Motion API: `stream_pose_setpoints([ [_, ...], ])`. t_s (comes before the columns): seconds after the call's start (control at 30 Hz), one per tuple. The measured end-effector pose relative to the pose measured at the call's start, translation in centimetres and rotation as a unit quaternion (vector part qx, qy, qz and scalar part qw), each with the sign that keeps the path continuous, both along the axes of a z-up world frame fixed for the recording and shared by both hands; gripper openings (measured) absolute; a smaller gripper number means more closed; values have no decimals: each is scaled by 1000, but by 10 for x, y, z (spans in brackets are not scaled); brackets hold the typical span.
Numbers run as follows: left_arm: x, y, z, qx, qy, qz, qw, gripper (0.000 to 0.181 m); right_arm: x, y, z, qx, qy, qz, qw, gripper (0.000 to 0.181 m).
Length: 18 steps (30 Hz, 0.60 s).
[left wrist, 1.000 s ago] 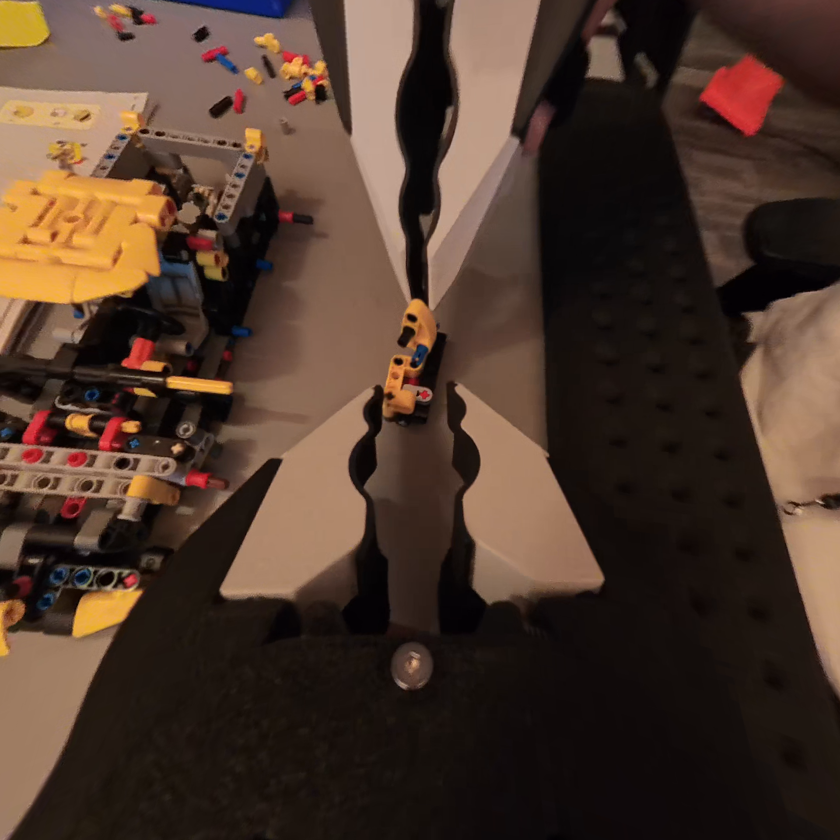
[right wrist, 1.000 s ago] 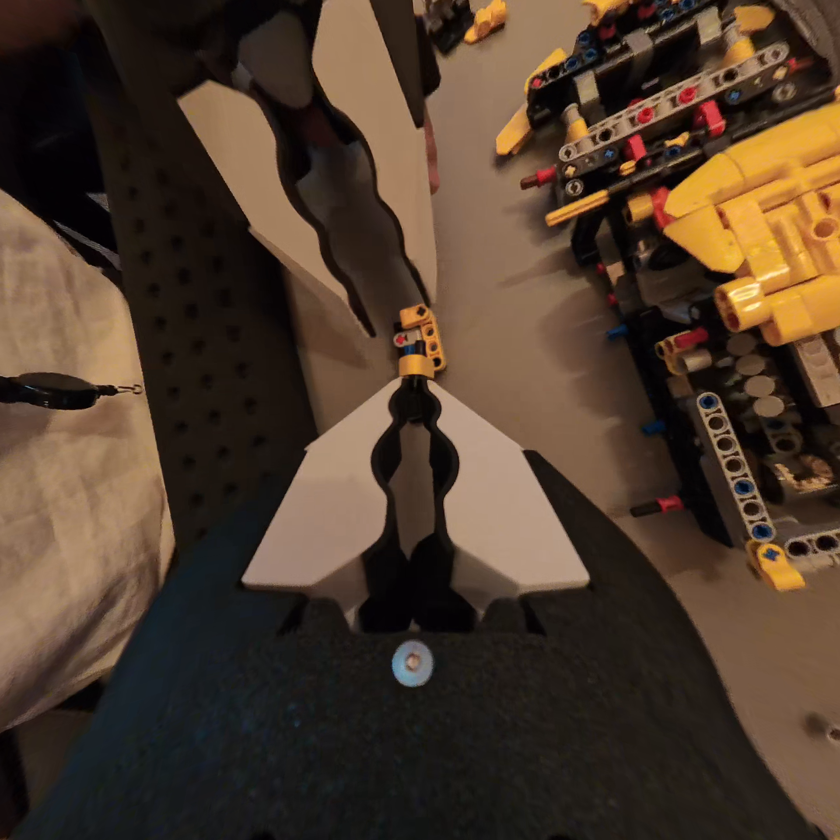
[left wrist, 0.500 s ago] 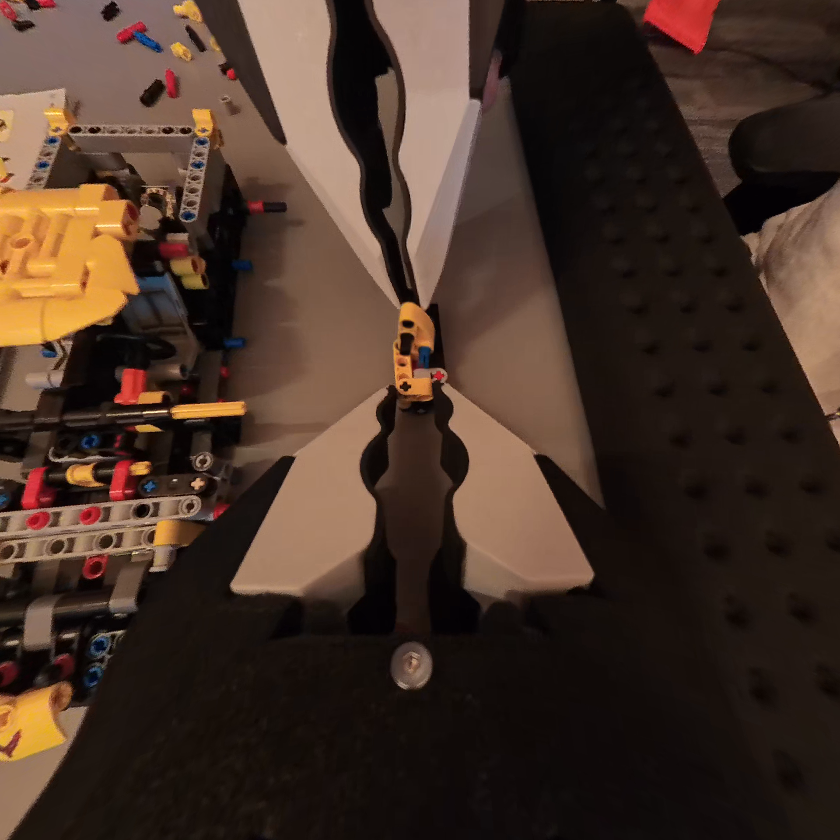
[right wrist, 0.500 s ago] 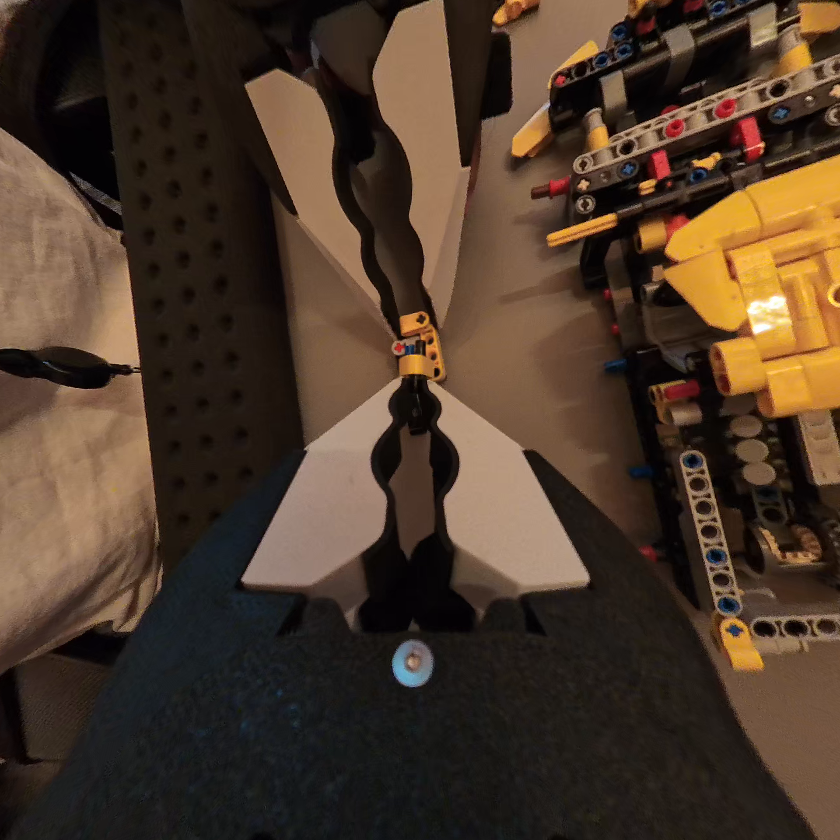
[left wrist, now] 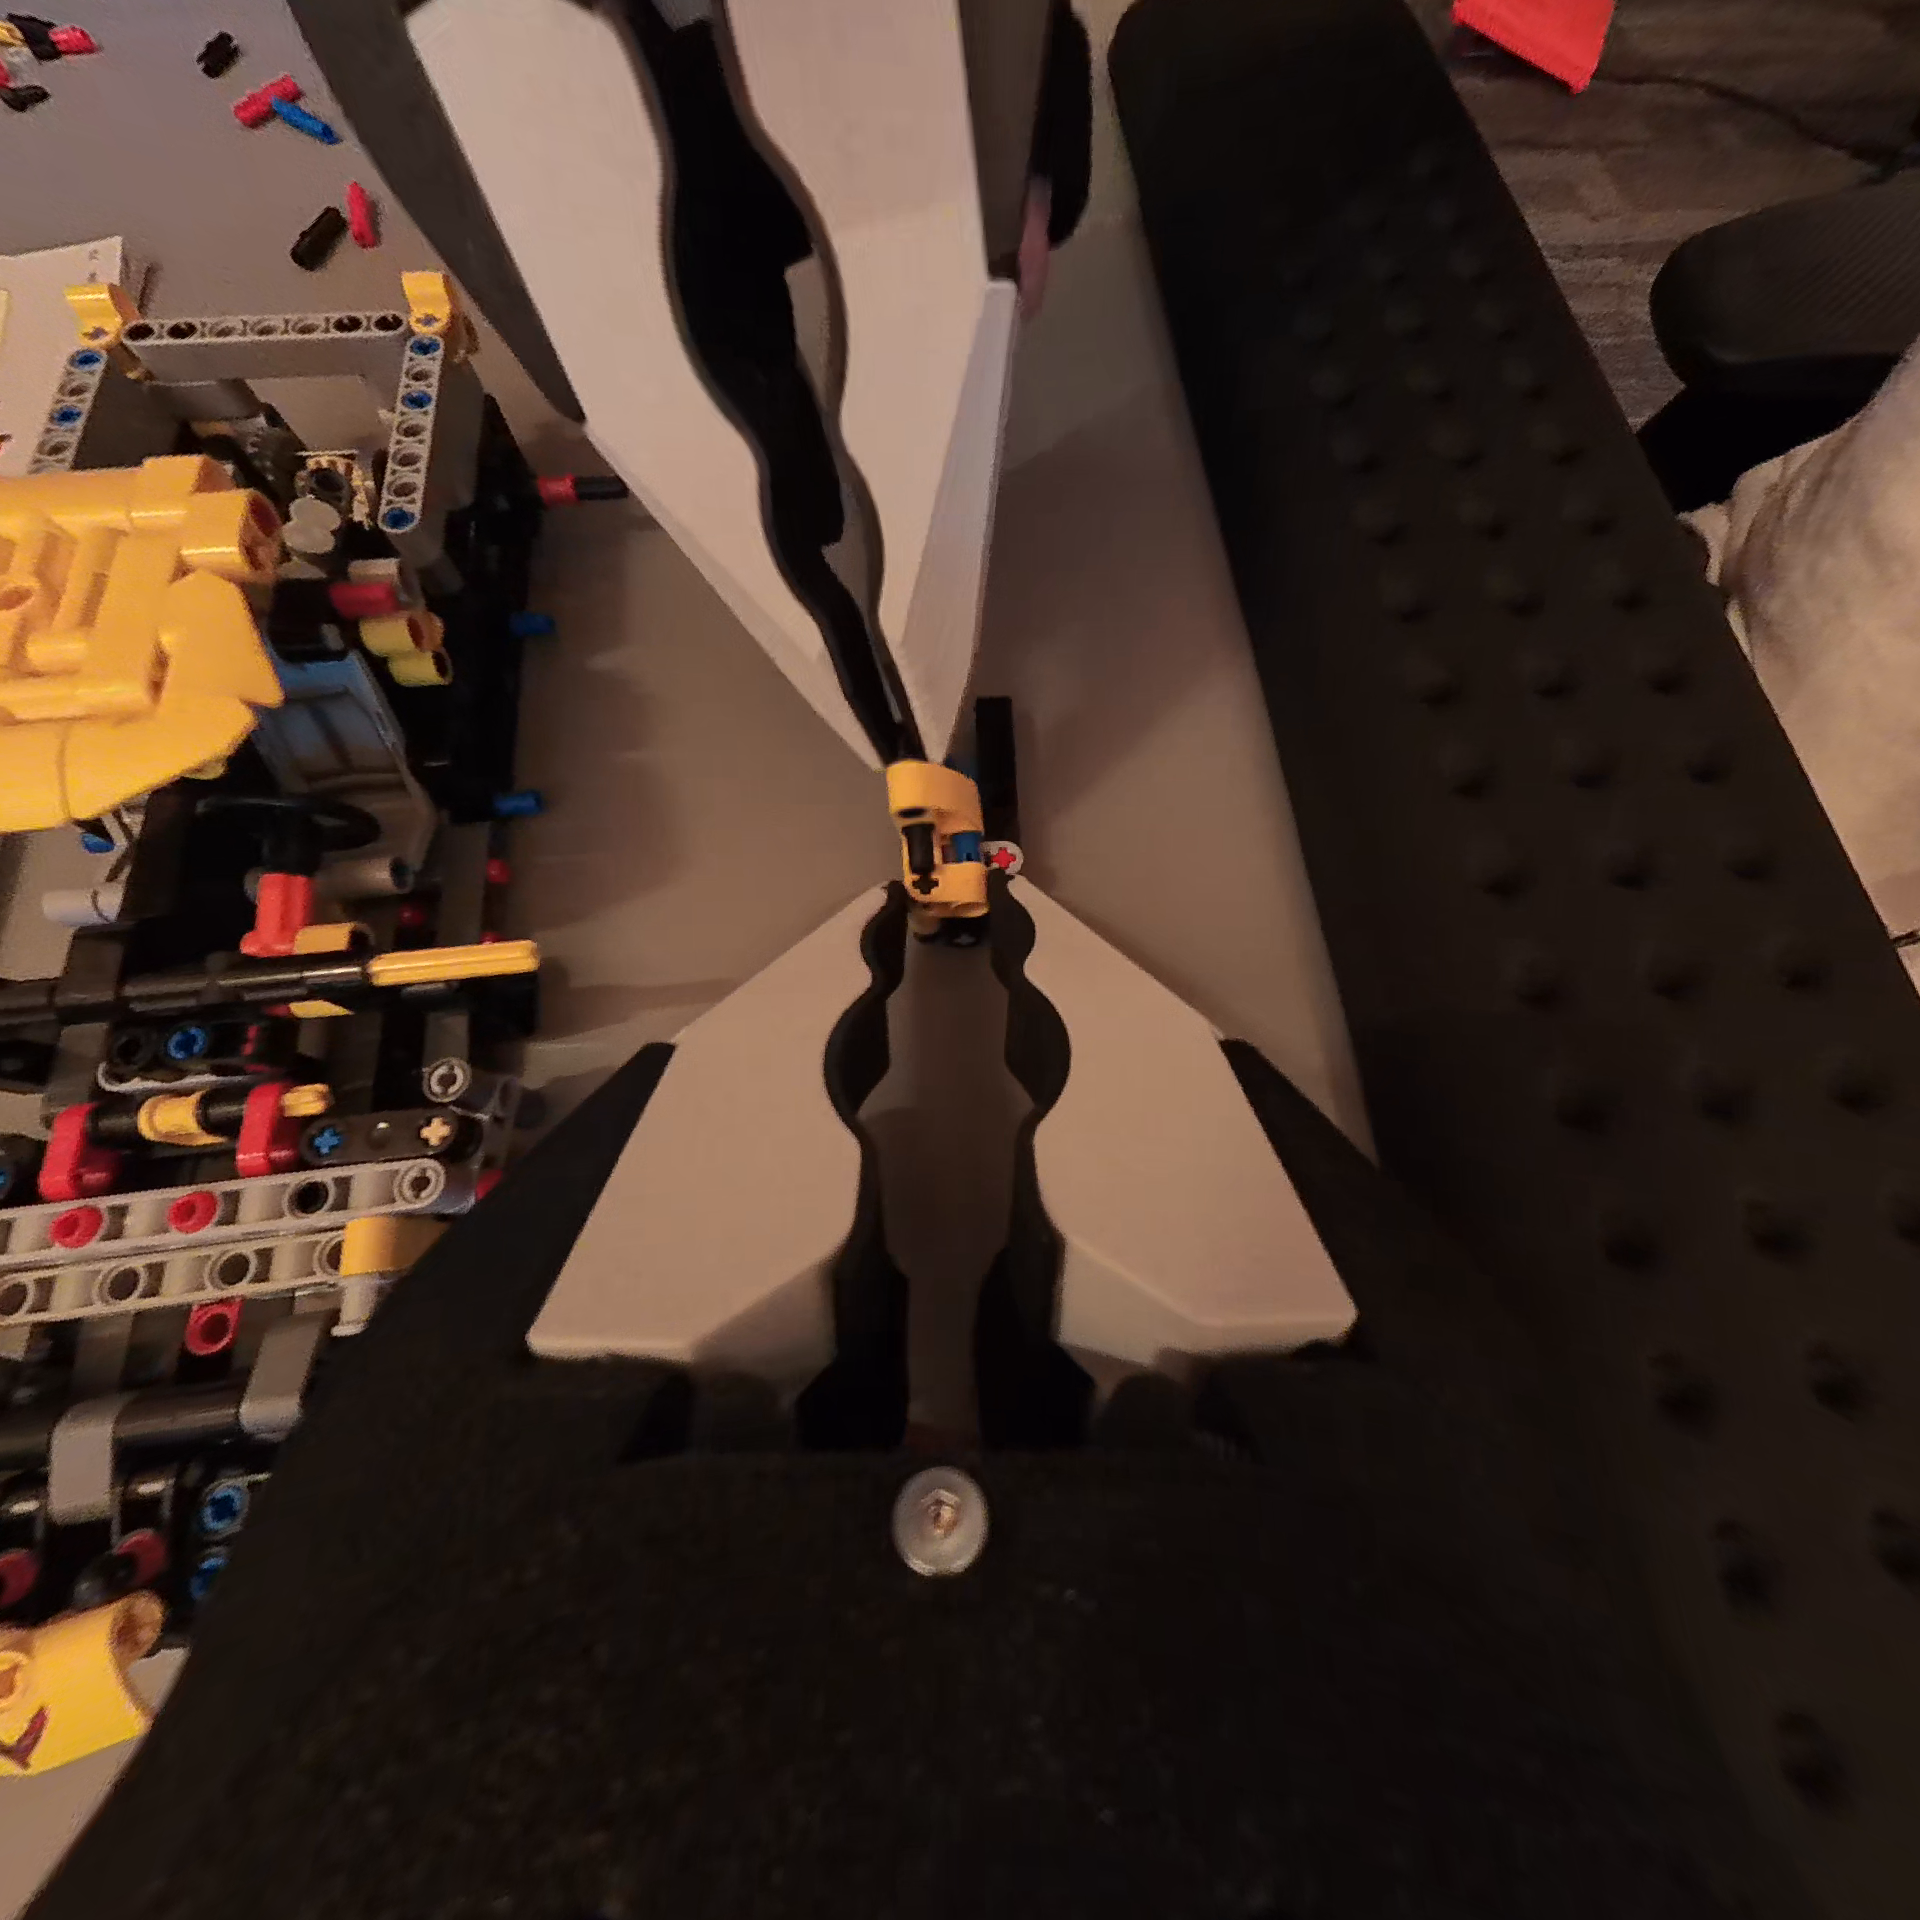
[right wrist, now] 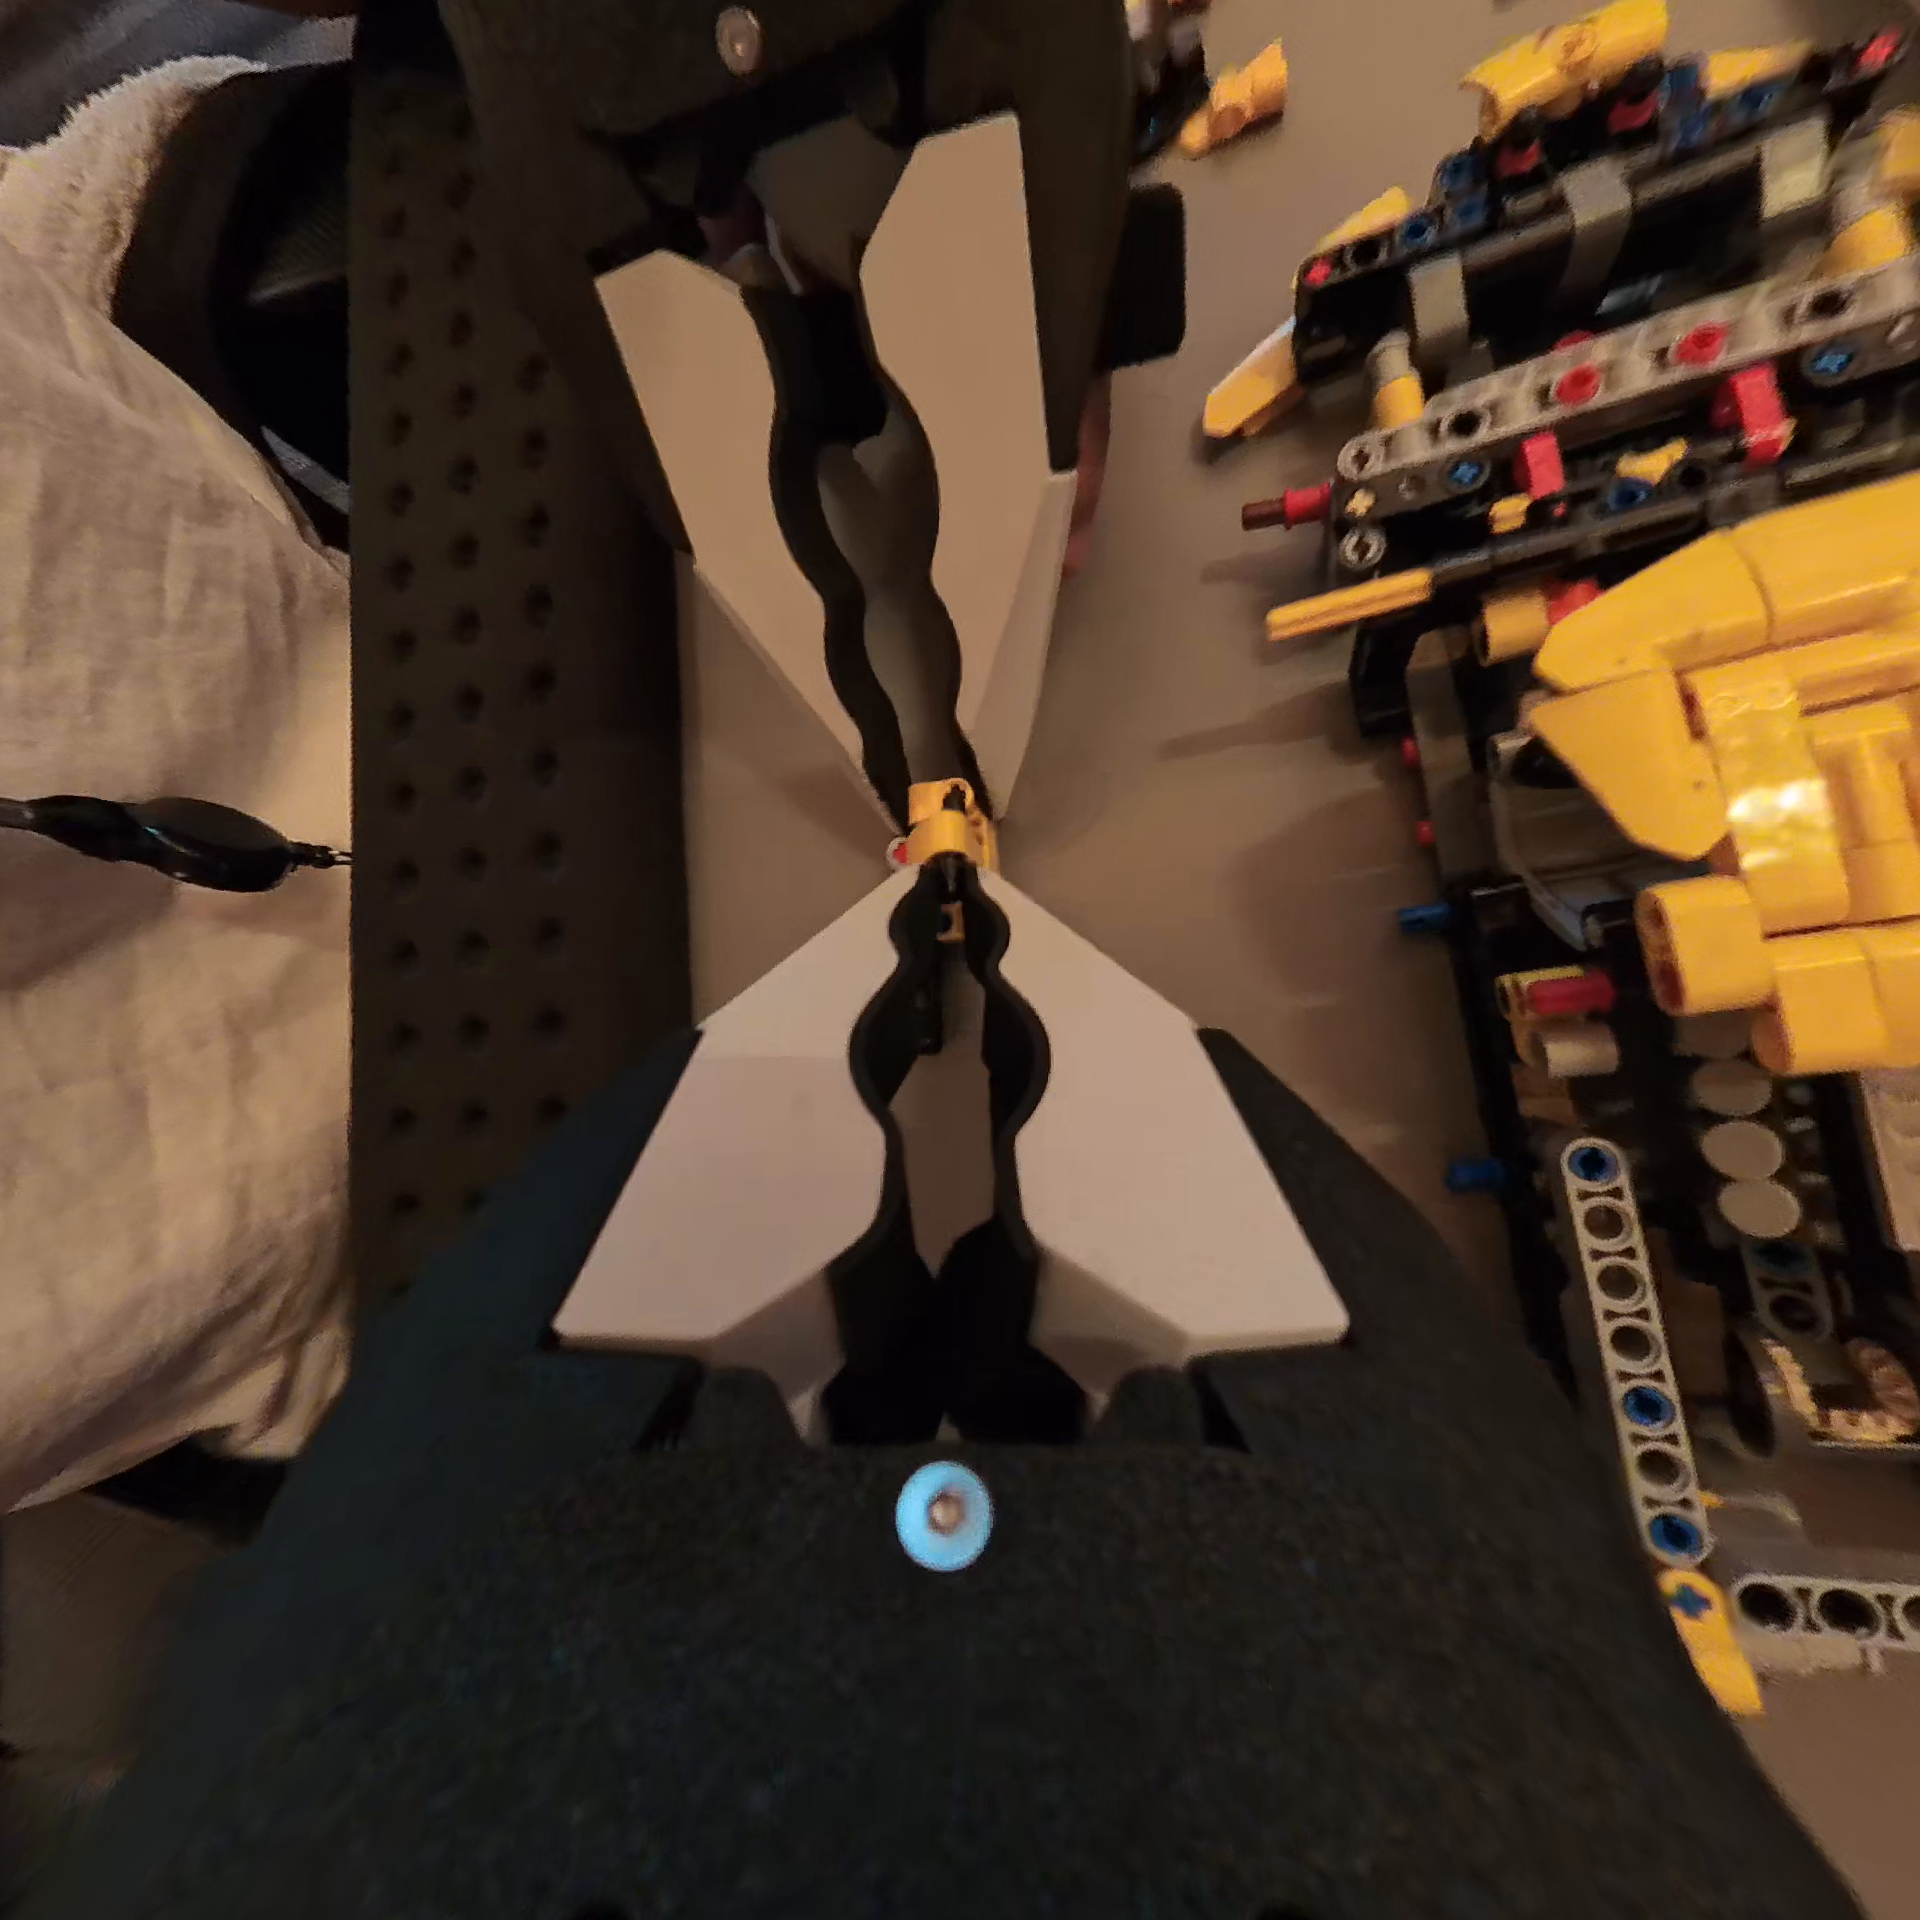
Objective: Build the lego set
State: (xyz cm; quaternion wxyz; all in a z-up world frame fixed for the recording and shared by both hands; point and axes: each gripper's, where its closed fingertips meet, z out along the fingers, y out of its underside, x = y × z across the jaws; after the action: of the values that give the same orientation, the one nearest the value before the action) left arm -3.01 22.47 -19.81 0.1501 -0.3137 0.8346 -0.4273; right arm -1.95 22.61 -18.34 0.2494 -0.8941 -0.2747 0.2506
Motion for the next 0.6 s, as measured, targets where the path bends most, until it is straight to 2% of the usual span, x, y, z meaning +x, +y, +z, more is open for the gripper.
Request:
stream_pose_setpoints([
  [0.1, 0, 0, 0, -6, 7, 1, 1000, 16, -1, 1, 0, 56, -13, 3, 998, 3],
  [0.2, 0, 0, 0, -7, 8, 1, 1000, 16, 1, -3, -2, 69, 5, -14, 997, 4],
  [0.27, 0, -1, 0, -4, 5, 1, 1000, 16, 2, -7, -14, 57, -4, -15, 998, 17],
  [0.33, 0, -1, 0, -4, 5, -1, 1000, 16, -1, -9, -21, 50, 2, -17, 999, 21],
  [0.47, 0, -1, 0, -1, 1, -1, 1000, 16, 0, -5, -20, 68, 24, -33, 997, 17],
  [0.6, 0, -1, 0, -2, 2, 0, 1000, 16, 1, -3, -11, 97, 42, -40, 994, 23],
])
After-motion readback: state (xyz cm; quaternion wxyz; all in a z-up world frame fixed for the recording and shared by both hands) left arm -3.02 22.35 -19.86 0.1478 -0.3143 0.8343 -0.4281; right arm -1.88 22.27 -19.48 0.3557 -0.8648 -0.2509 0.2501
